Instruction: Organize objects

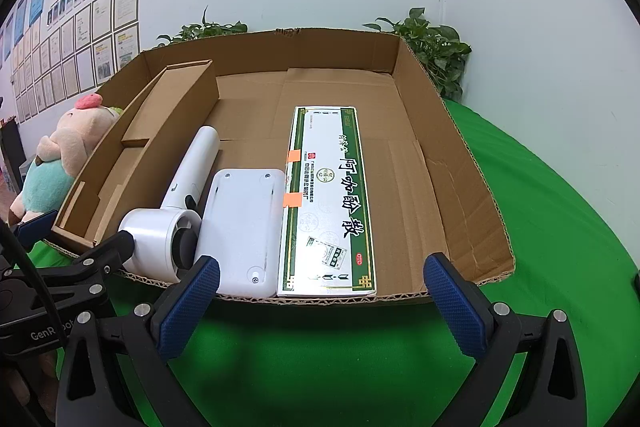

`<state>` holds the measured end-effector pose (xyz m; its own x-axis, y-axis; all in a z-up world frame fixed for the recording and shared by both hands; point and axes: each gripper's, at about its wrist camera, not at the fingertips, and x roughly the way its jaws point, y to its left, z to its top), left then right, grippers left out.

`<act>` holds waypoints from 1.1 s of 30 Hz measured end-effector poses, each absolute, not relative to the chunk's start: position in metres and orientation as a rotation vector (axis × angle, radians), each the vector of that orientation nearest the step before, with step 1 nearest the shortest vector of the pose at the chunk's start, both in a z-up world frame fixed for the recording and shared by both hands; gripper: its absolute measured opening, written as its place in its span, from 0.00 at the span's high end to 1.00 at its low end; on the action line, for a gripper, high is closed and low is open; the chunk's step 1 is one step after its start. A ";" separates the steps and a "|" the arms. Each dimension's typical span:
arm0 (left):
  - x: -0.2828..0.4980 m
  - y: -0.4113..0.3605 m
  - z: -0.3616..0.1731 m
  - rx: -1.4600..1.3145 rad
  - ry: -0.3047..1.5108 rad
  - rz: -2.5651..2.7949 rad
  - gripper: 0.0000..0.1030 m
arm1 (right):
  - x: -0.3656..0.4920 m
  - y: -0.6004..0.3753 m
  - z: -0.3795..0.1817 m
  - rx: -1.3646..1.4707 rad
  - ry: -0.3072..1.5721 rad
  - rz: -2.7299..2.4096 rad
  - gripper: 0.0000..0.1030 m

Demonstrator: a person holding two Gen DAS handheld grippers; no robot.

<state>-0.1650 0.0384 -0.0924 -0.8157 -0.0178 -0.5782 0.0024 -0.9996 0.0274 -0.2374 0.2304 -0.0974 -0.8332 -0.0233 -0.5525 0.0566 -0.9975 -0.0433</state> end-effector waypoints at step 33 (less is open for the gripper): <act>-0.165 0.039 -0.092 0.951 -0.038 -2.983 0.00 | -0.242 0.222 -0.096 0.892 0.084 -2.967 0.00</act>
